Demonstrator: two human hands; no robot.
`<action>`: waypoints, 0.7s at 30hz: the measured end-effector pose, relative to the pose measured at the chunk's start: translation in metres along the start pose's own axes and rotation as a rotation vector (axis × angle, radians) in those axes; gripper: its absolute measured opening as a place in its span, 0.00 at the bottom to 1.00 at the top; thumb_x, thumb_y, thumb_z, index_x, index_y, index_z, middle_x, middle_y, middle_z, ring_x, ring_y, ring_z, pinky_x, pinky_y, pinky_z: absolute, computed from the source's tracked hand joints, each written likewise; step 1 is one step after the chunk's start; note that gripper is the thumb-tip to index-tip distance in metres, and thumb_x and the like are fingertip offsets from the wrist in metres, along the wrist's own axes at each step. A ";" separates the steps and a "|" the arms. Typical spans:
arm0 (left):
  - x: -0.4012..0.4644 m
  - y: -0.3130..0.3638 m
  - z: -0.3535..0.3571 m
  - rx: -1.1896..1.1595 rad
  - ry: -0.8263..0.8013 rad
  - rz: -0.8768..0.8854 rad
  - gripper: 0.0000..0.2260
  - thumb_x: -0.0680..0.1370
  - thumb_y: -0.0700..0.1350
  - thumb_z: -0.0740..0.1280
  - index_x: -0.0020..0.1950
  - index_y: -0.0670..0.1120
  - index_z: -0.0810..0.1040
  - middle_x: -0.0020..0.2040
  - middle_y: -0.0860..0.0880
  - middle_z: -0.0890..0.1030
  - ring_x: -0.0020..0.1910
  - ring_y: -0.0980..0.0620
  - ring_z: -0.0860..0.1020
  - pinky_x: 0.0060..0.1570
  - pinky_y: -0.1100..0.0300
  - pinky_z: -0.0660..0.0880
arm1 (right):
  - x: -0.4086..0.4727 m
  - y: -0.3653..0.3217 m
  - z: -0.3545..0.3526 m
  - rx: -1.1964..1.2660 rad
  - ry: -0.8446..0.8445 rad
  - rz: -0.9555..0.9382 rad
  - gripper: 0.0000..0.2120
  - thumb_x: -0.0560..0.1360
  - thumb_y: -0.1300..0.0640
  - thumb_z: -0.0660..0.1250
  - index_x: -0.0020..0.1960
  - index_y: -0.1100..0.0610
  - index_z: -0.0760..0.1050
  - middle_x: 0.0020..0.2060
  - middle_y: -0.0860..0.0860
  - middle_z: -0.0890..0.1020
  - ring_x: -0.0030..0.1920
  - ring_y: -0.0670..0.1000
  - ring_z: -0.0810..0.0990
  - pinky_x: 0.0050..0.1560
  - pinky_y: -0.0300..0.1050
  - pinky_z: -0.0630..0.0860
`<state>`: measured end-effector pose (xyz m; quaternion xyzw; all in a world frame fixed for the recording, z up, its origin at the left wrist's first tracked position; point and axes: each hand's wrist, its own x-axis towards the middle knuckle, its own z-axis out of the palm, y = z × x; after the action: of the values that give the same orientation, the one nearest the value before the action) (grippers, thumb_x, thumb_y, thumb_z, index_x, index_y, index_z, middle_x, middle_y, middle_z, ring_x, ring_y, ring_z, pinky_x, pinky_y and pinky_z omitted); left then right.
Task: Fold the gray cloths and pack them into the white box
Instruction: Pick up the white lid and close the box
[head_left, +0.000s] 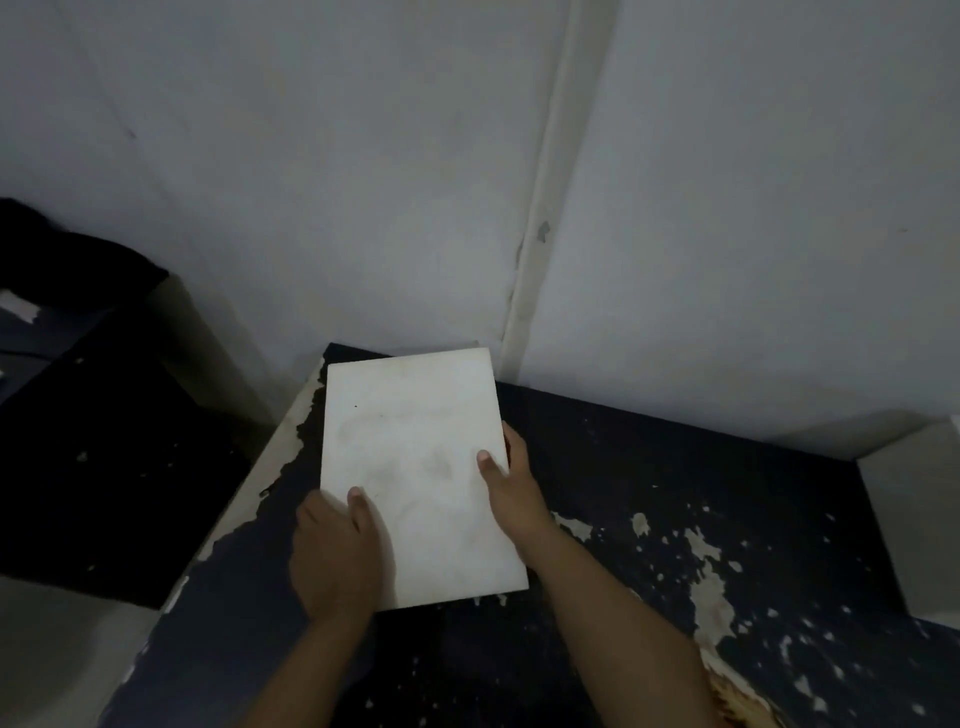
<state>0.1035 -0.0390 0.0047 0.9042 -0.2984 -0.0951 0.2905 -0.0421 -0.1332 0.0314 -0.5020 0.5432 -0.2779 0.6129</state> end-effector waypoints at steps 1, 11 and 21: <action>-0.005 0.006 -0.001 -0.018 -0.001 0.014 0.19 0.80 0.54 0.54 0.56 0.39 0.69 0.52 0.39 0.76 0.45 0.40 0.76 0.39 0.54 0.68 | -0.005 -0.004 -0.011 0.022 0.008 0.006 0.21 0.79 0.49 0.60 0.69 0.38 0.58 0.60 0.43 0.73 0.51 0.39 0.74 0.47 0.36 0.73; -0.063 0.084 -0.010 -0.139 -0.204 0.237 0.23 0.81 0.52 0.52 0.72 0.42 0.58 0.65 0.39 0.69 0.61 0.42 0.71 0.59 0.46 0.71 | -0.068 -0.038 -0.118 0.460 0.004 0.109 0.29 0.66 0.58 0.75 0.65 0.60 0.71 0.55 0.57 0.82 0.53 0.57 0.82 0.48 0.53 0.81; -0.218 0.186 0.001 -0.198 -0.254 0.510 0.25 0.81 0.52 0.49 0.77 0.49 0.46 0.77 0.44 0.40 0.75 0.46 0.37 0.73 0.47 0.42 | -0.150 -0.054 -0.213 0.699 0.347 -0.120 0.25 0.69 0.63 0.73 0.63 0.59 0.67 0.55 0.57 0.79 0.52 0.56 0.80 0.46 0.52 0.80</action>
<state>-0.1615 -0.0312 0.1117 0.7480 -0.5392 -0.1603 0.3522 -0.2709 -0.0855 0.1588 -0.2394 0.4810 -0.5623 0.6286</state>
